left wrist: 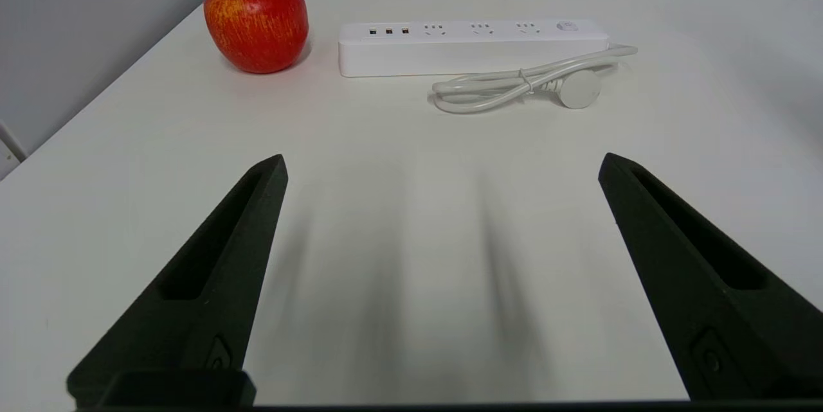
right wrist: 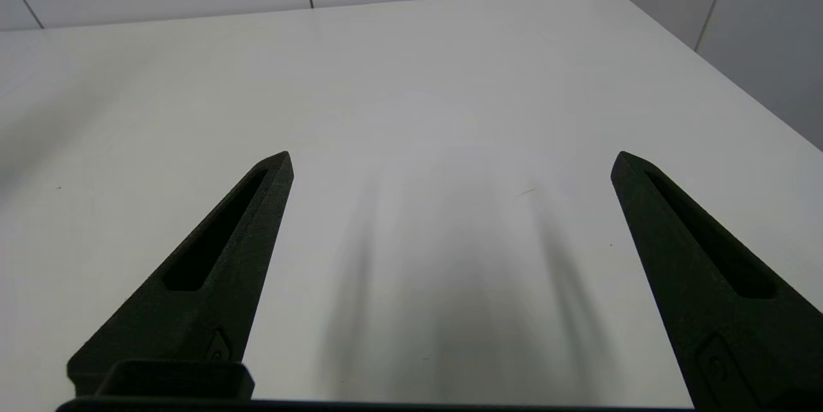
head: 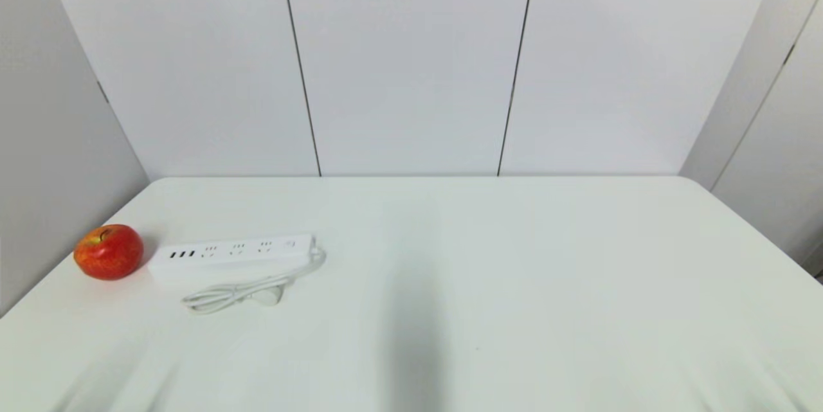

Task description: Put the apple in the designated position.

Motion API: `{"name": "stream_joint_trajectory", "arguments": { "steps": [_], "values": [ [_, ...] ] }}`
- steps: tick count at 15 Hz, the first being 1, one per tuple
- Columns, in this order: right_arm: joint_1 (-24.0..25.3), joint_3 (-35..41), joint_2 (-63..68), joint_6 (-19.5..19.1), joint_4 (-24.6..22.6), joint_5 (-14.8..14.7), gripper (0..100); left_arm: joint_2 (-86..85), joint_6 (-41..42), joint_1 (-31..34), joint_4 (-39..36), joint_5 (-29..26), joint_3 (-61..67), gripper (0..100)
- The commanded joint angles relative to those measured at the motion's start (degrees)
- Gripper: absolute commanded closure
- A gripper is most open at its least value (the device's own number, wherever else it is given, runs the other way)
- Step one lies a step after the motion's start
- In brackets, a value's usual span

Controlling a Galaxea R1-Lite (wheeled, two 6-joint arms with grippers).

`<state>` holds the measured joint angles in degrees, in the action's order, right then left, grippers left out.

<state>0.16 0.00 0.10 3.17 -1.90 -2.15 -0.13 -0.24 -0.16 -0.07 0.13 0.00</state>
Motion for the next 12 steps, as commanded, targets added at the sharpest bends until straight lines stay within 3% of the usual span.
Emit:
{"name": "stream_joint_trajectory", "arguments": {
  "steps": [1, 12],
  "values": [
    [0.02, 0.7, 0.08, -0.18, -0.03, 0.3, 0, 0.13, -0.02, -0.02, -0.01, 0.04, 0.0, 0],
    [0.02, 0.7, 0.08, 0.43, -0.03, 0.04, 0, 0.13, -0.02, -0.02, -0.01, 0.04, 0.0, 0]
  ]
}}
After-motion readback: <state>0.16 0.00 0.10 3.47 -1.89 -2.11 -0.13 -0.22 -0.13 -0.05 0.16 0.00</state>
